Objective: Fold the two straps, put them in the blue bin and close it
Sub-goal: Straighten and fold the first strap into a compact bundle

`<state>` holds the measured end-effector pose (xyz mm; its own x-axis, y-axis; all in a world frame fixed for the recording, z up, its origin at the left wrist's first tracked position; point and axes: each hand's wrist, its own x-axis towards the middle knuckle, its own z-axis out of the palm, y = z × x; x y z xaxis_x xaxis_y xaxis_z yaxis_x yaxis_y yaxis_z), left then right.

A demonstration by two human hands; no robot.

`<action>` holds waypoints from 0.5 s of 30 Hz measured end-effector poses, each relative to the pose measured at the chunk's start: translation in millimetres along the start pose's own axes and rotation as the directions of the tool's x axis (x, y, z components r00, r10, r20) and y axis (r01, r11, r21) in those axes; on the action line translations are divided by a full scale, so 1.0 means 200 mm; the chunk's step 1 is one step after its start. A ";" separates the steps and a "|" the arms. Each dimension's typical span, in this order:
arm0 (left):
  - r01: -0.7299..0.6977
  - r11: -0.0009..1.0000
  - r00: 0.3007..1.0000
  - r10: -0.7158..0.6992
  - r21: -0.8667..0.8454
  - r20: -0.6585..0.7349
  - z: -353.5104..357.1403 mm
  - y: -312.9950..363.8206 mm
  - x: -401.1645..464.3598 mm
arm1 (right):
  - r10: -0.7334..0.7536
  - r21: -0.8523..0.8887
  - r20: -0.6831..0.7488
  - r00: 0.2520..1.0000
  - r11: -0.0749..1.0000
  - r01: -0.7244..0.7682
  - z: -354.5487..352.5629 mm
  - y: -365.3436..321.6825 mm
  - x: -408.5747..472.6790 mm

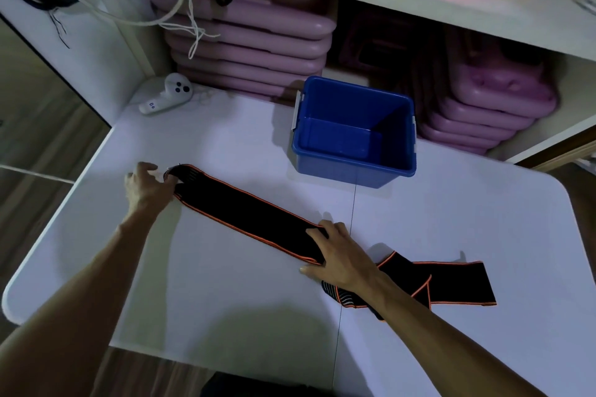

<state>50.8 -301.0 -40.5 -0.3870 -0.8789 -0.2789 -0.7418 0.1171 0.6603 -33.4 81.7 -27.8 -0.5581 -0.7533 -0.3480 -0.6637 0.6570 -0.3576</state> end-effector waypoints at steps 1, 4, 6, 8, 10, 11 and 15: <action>-0.006 0.999 1.000 0.005 -0.050 -0.021 0.02 0.01 -0.06 | 0.004 0.029 0.001 1.000 1.000 -0.004 0.00 -0.01 -0.01; -0.119 0.982 0.989 0.104 -0.148 -0.105 0.11 0.00 -0.29 | 0.000 0.132 0.030 1.000 0.991 -0.004 0.01 -0.03 -0.03; -0.232 0.966 0.970 0.221 -0.116 -0.102 0.18 -0.07 -0.44 | -0.024 0.202 0.070 0.997 0.979 0.010 0.02 -0.05 -0.05; -0.344 0.938 0.938 0.341 -0.037 -0.070 0.23 -0.13 -0.61 | -0.067 0.269 0.119 0.991 0.963 0.033 0.03 -0.08 -0.06; -0.502 0.863 0.864 0.504 0.060 -0.014 0.27 -0.15 -0.79 | -0.110 0.317 0.164 0.980 0.947 0.054 0.04 -0.09 -0.07; -0.587 0.802 0.808 0.588 0.106 0.030 0.28 -0.16 -0.88 | -0.130 0.325 0.178 0.975 0.943 0.066 0.05 -0.10 -0.07; -0.771 0.621 0.637 0.753 0.143 0.163 0.27 -0.28 -1.15 | -0.217 0.310 0.216 0.952 0.940 0.144 0.08 -0.11 -0.08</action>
<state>151.1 -80.6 -51.9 -0.8947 -0.3964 0.2056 -0.2410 0.8162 0.5251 -2.0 81.0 -28.3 -0.2801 -0.8528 -0.4407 -0.5500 0.5188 -0.6544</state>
